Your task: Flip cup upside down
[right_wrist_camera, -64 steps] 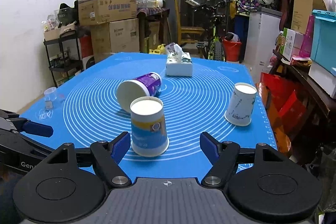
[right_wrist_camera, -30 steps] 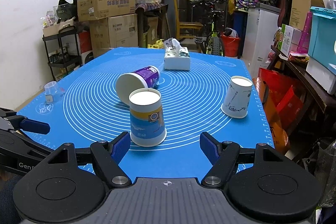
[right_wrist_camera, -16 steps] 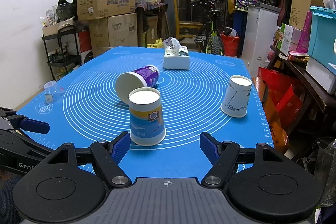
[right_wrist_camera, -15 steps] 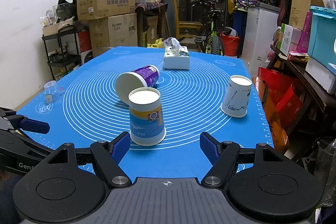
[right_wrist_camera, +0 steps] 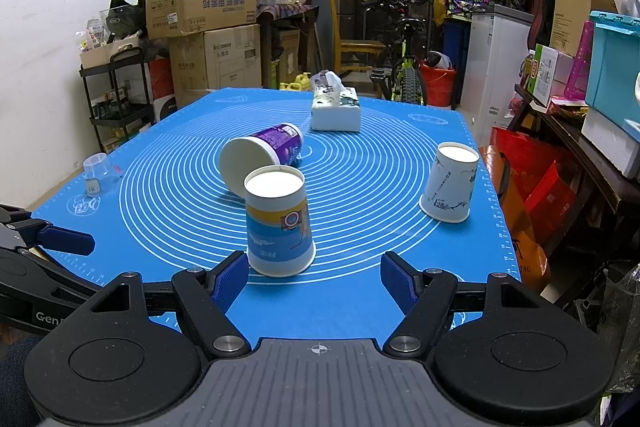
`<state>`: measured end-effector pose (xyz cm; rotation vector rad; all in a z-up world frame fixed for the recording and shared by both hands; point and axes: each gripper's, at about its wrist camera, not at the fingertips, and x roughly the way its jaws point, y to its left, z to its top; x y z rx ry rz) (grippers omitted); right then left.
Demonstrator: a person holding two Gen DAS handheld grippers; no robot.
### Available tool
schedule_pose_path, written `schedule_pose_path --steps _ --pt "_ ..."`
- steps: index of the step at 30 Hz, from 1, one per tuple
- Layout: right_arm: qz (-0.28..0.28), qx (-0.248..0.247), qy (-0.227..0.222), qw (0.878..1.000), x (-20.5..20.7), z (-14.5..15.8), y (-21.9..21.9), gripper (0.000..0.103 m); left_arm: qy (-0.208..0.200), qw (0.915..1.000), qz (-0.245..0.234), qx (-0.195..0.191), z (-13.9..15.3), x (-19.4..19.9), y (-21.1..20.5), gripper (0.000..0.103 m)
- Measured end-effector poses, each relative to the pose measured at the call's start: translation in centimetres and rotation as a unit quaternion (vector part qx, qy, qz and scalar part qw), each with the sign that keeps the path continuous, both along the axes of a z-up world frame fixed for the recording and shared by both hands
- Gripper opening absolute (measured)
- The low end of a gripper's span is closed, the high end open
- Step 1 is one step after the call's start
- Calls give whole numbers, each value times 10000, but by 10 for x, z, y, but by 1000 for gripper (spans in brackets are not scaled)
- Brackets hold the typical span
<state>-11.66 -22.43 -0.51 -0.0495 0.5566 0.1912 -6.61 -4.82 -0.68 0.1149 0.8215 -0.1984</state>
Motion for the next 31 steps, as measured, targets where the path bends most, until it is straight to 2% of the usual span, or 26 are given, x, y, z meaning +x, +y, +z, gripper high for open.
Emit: schedule_pose_path --steps 31 --pt "5 3 25 10000 0 1 -1 77 15 10000 -37 43 -6 0 -2 95"
